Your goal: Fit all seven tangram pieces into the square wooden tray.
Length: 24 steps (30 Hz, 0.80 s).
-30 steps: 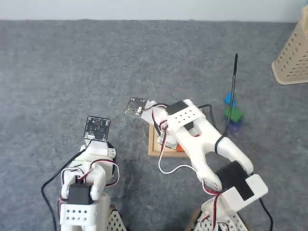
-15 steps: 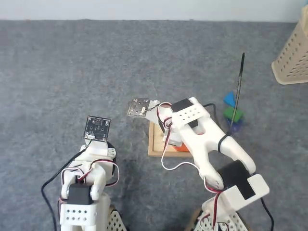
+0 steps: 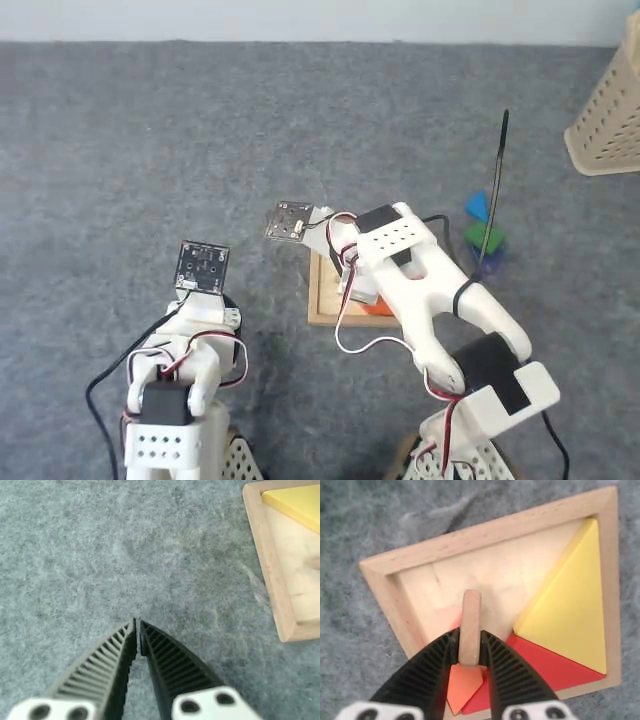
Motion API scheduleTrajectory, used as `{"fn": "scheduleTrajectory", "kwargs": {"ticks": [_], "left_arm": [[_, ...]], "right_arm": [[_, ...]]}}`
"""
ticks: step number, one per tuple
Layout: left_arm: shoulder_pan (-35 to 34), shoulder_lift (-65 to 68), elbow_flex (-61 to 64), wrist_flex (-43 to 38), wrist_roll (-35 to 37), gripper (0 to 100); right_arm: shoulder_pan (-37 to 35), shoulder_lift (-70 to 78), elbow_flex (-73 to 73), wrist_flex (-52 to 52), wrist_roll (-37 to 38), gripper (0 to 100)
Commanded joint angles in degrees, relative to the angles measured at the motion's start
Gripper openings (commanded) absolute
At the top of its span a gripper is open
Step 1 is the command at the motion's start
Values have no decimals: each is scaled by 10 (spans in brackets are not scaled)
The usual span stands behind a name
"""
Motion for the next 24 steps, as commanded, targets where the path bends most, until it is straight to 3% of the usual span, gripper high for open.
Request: {"fn": "scheduleTrajectory", "kwargs": {"ticks": [1,8,24], "left_arm": [[-3,-2,-3,3,5,11],[-3,-2,-3,3,5,11],[-3,-2,-3,3,5,11]], "right_arm": [[11,-37,0,0,-7,12],[12,-37,5,5,-7,84],[53,-43,4,-27,-48,84]]}}
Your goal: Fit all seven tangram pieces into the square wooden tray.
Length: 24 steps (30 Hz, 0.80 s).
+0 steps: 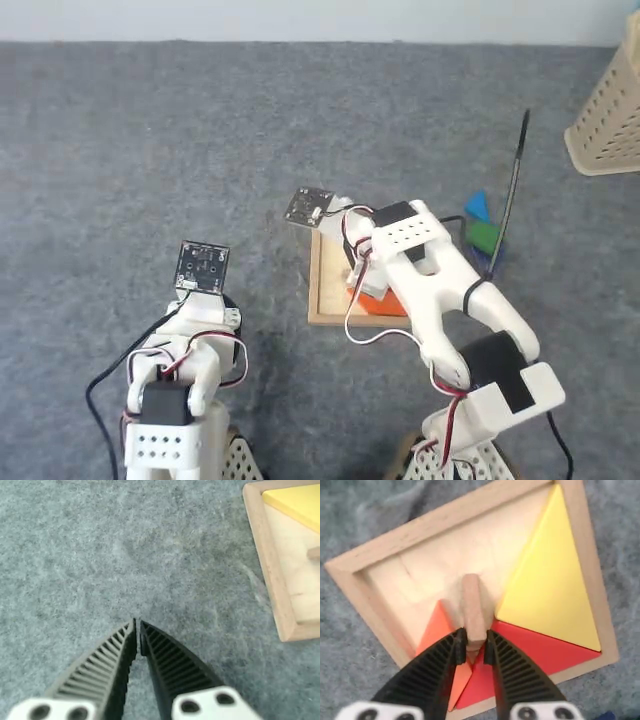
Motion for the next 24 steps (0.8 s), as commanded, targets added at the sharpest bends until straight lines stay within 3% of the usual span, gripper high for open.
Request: {"fn": "scheduleTrajectory", "kwargs": {"ticks": [1,24], "left_arm": [[-3,-2,-3,3,5,11],[-3,-2,-3,3,5,11]], "right_arm": [[12,-42,-5,-11,-11,84],[20,-44,-8,-54,-89,32]]}}
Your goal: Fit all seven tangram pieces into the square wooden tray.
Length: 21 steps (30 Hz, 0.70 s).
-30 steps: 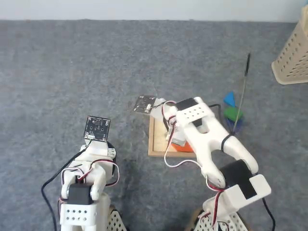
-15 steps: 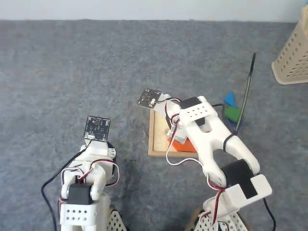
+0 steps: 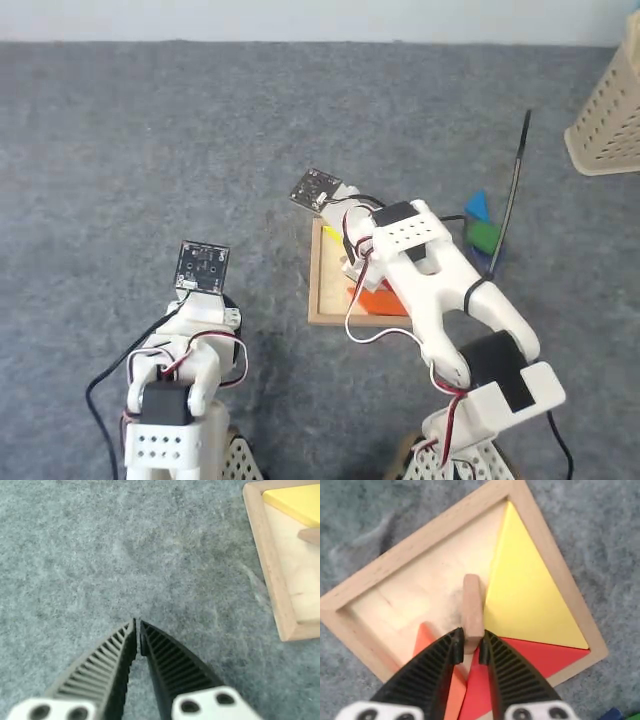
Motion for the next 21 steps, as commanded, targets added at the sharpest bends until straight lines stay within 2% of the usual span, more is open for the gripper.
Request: {"fn": "scheduleTrajectory", "kwargs": {"ticks": [1,6,13,19,21], "left_arm": [[-3,-2,-3,3,5,11],[-3,-2,-3,3,5,11],[-3,-2,-3,3,5,11],[-3,-2,-3,3,5,11],[-3,-2,-3,3,5,11]], "right_arm": [[22,-47,-8,-9,-7,32],[45,-108,11,-12,-8,28],[29,-184,96,-70,-8,32],[11,-185,97,-51,0,6],[0,-185,96,-28,32,8]]}}
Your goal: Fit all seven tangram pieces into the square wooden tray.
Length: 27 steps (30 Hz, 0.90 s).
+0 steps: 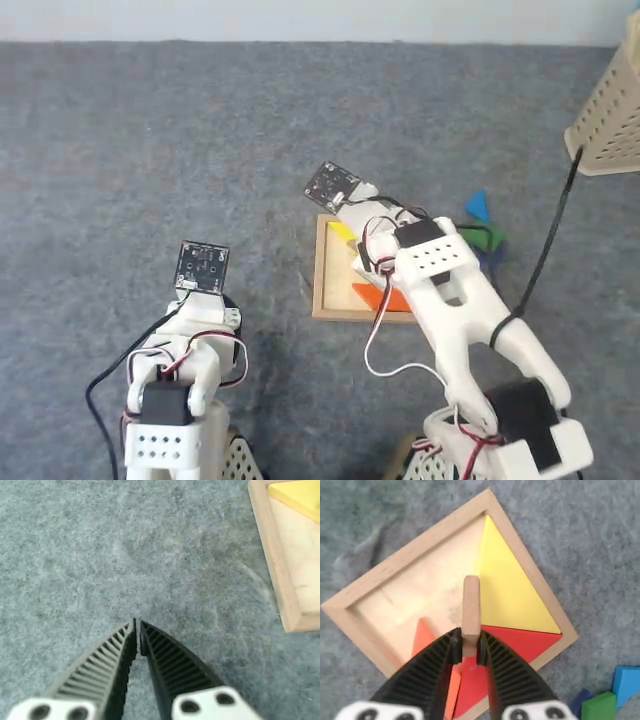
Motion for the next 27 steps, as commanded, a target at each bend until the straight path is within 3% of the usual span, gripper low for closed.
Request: {"fn": "scheduleTrajectory", "kwargs": {"ticks": [1,6,19,27], "left_arm": [[-3,-2,-3,3,5,11],[-3,-2,-3,3,5,11],[-3,-2,-3,3,5,11],[-3,-2,-3,3,5,11]], "right_arm": [[-24,-38,-7,41,52,8],[-41,-42,-15,109,125,8],[-39,-37,-23,118,127,14],[-39,-37,-22,118,127,90]]}}
